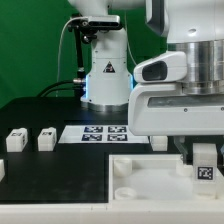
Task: Assemble one leg
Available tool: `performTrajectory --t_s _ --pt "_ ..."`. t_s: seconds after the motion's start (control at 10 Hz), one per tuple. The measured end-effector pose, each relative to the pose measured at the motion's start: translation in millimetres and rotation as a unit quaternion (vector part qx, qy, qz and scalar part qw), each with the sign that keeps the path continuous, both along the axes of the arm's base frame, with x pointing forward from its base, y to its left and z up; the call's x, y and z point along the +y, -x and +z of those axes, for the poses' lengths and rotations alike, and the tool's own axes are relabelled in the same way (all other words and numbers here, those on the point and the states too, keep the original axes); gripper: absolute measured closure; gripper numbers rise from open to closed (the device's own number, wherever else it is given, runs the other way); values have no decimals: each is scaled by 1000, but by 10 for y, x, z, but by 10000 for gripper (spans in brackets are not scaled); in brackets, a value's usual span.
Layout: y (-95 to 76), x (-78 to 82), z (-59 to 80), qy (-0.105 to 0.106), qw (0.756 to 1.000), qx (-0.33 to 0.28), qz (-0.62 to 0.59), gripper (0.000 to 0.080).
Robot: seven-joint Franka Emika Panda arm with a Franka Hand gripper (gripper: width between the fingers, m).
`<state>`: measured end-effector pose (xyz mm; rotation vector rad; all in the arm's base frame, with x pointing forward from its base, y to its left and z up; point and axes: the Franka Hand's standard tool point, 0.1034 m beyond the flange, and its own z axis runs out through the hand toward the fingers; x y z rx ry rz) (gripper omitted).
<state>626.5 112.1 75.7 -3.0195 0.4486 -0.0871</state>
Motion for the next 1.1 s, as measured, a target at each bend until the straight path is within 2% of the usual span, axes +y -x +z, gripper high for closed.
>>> performTrajectory --t_s 0.1,0.2,0.3,0.4,0.5,0.7,0.8,0.9,1.1 --pt "0 -1 0 -2 1000 2 -28 509" --pt "5 6 -6 -9 991 12 -133 509" --pt "16 26 -11 -11 969 23 -245 509" --pt "14 45 -19 -9 933 34 -358 509" --pt "2 41 -15 -16 912 40 -408 509" --pt "-1 72 -24 -36 807 51 -588 508" --pt "9 82 -27 -33 802 52 -594 508" --pt "9 80 -28 -32 813 51 -579 508" --pt "1 48 -28 -23 888 41 -457 266"
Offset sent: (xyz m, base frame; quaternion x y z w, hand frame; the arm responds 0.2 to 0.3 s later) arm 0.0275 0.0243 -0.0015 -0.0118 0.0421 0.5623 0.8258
